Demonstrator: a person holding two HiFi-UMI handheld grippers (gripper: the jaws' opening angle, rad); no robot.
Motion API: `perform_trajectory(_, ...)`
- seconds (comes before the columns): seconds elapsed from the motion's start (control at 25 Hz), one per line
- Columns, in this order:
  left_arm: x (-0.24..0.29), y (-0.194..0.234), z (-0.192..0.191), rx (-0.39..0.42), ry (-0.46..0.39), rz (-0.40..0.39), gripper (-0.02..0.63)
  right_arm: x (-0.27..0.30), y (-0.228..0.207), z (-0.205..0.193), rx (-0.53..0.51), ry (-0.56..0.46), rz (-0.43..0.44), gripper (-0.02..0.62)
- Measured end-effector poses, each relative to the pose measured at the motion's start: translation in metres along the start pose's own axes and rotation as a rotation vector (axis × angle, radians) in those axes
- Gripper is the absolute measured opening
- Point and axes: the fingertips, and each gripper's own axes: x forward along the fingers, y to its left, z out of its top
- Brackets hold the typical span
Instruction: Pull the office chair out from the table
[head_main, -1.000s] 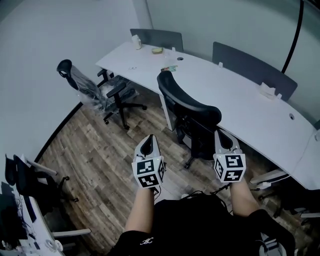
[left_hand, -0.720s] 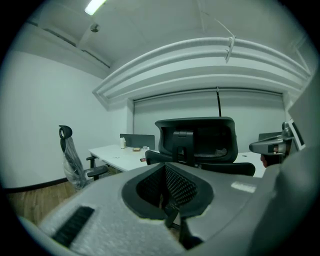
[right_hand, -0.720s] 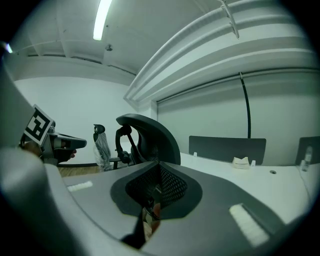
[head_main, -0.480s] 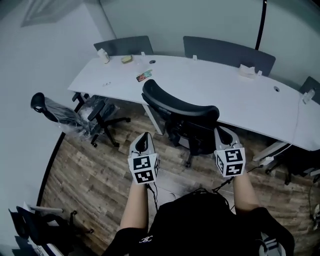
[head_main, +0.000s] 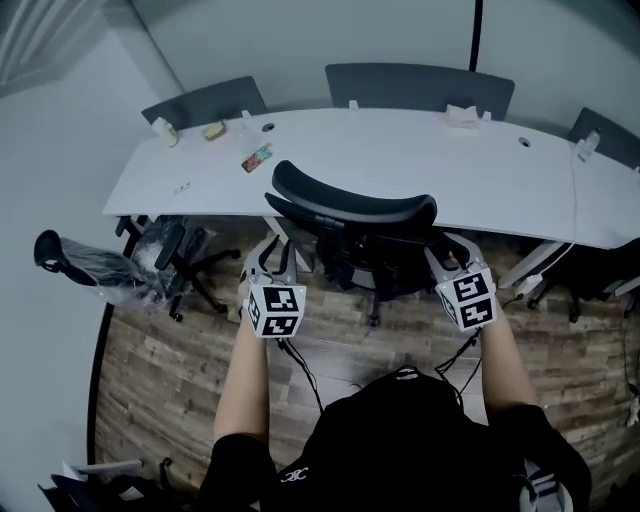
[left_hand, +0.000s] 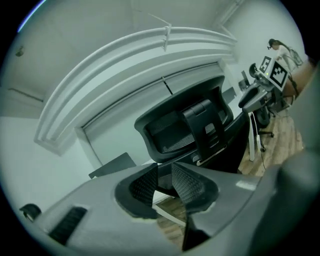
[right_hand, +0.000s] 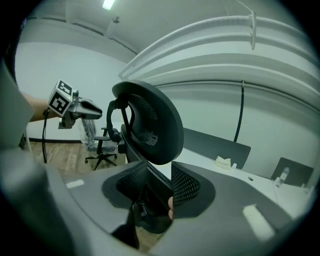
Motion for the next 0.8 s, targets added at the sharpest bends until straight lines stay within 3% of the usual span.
perform_trajectory(0.24, 0.049, -0.003, -0.026, 0.294, 0.032, -0.131, 0.191, 0.013, -0.001, -0.016, -0.050, 0.096, -0.002, 0.230)
perform_trajectory(0.4, 0.080, -0.001, -0.049, 0.470, 0.074, -0.162, 0.242, 0.021, -0.002, -0.025, -0.077, 0.149, -0.025, 0.267)
perform_trajectory(0.8, 0.134, 0.016, -0.059, 0.565, 0.094, -0.187, 0.290, 0.030, -0.002, -0.032, -0.231, 0.234, -0.103, 0.290)
